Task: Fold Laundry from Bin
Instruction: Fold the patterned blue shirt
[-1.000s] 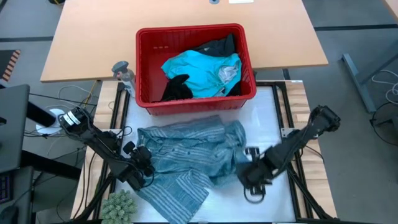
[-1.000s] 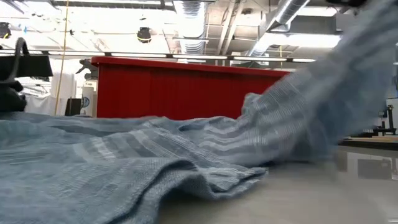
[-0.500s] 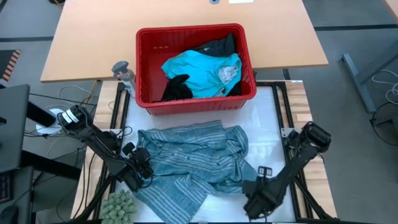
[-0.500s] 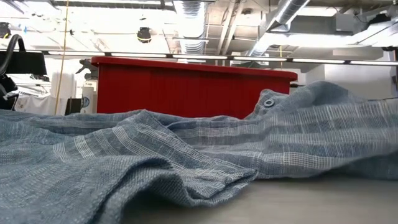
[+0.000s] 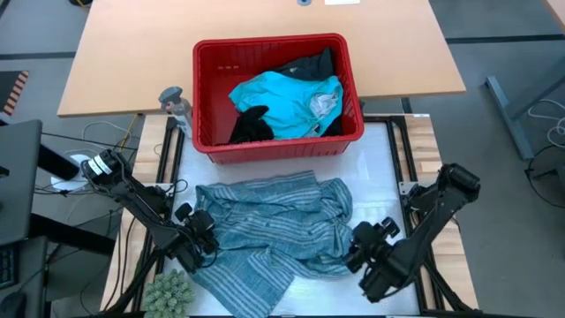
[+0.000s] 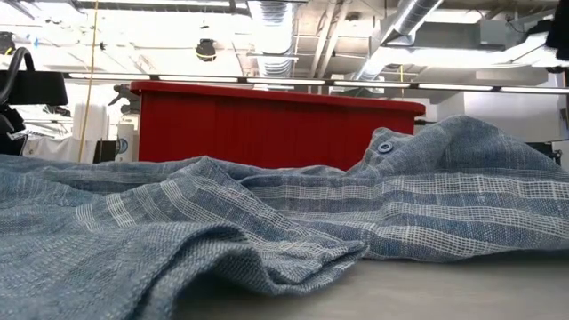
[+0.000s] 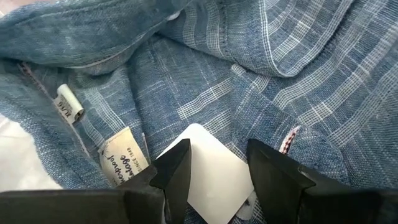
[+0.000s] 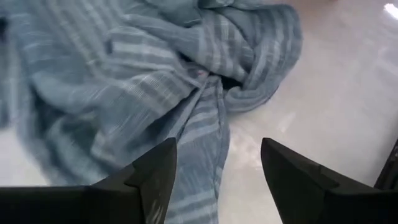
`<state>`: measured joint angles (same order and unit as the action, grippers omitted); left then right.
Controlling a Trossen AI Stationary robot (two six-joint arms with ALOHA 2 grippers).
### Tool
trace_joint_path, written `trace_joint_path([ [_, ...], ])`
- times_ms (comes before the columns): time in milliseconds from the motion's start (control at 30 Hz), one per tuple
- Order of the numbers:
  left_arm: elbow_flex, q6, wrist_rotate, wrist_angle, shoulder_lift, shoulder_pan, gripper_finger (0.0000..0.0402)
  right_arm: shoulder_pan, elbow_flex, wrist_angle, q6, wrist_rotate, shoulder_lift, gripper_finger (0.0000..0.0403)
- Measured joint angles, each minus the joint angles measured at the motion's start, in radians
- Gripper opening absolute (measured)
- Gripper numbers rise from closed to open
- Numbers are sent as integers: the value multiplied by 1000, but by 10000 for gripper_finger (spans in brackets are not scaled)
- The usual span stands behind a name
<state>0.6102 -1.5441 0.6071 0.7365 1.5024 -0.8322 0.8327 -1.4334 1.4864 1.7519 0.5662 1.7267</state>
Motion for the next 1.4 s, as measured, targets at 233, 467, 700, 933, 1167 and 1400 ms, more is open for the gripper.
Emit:
trace_joint_path([
  [233,0,23,7,-12,0,0,146,-67,1,-1,-4,-69,92,260],
  [467,0,41,7,-25,0,0,146,-108,138,-64,59,-125,26,260],
  [700,0,59,2,-41,0,0,146,-111,464,-536,-12,-145,-228,260],
  [933,0,31,0,-48,0,0,146,-120,636,-714,-150,-167,-298,260],
  [1167,0,12,-1,-48,0,0,146,-190,685,-924,-355,-210,-259,260],
  [1400,0,5,11,-51,0,3,146,-278,684,-993,-438,-311,-175,212],
])
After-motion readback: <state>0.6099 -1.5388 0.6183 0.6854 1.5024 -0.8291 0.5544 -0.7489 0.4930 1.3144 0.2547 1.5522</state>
